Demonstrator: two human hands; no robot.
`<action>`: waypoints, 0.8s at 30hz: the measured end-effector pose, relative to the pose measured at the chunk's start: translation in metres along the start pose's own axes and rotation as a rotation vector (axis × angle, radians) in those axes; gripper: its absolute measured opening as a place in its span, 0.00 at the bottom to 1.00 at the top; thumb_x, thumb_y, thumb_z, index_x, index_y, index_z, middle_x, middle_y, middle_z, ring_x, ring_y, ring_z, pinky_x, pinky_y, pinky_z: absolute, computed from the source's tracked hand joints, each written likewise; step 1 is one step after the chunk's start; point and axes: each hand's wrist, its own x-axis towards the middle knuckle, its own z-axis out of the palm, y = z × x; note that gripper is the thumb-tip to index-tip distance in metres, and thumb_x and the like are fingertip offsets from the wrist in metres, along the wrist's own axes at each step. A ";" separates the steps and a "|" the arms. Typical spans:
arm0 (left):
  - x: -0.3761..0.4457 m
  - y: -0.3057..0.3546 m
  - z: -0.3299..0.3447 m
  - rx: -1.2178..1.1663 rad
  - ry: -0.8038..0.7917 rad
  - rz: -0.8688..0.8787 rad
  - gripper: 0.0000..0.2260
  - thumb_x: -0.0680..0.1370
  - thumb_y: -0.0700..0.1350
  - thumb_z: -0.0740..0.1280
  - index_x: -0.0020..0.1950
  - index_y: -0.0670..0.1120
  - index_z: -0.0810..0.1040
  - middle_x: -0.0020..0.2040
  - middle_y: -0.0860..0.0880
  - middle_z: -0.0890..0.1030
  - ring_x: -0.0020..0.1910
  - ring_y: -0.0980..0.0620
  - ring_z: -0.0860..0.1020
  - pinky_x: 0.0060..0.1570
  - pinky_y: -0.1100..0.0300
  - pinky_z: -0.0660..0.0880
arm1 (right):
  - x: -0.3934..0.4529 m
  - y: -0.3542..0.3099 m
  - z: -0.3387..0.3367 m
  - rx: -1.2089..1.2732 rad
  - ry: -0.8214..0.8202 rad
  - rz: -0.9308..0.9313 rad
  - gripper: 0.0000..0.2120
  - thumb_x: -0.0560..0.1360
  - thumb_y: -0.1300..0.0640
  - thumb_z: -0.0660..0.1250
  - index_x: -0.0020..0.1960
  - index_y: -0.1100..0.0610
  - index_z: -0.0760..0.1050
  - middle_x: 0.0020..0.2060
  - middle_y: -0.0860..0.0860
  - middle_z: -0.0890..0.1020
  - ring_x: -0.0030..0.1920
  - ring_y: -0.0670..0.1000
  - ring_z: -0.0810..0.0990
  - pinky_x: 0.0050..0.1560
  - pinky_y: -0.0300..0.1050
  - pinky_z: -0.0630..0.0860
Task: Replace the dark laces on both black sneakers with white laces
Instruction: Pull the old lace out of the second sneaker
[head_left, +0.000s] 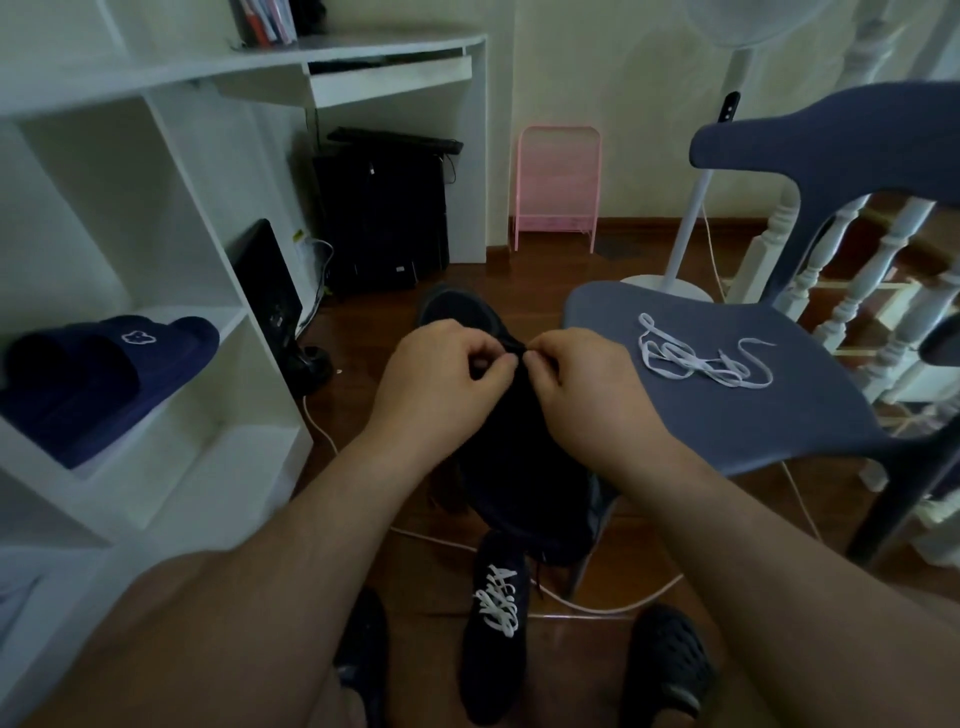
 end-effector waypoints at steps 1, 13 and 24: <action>-0.001 0.000 0.002 -0.002 0.027 -0.004 0.08 0.81 0.56 0.69 0.51 0.55 0.86 0.46 0.57 0.79 0.46 0.59 0.77 0.45 0.61 0.73 | 0.000 0.000 0.001 -0.006 0.005 -0.008 0.10 0.84 0.54 0.62 0.51 0.55 0.82 0.45 0.51 0.81 0.47 0.52 0.78 0.47 0.46 0.72; 0.001 -0.010 -0.021 -0.470 -0.287 -0.092 0.14 0.77 0.48 0.66 0.33 0.44 0.78 0.32 0.44 0.76 0.34 0.46 0.75 0.39 0.51 0.73 | 0.005 0.010 -0.005 0.029 0.057 0.077 0.11 0.83 0.55 0.63 0.49 0.57 0.82 0.43 0.52 0.83 0.44 0.53 0.79 0.45 0.47 0.72; -0.004 0.002 0.002 -0.145 -0.029 -0.125 0.08 0.82 0.54 0.68 0.46 0.57 0.85 0.35 0.58 0.81 0.36 0.61 0.78 0.36 0.62 0.72 | 0.002 0.001 0.009 -0.060 0.076 -0.047 0.10 0.83 0.54 0.62 0.50 0.56 0.81 0.43 0.51 0.80 0.45 0.52 0.77 0.45 0.46 0.68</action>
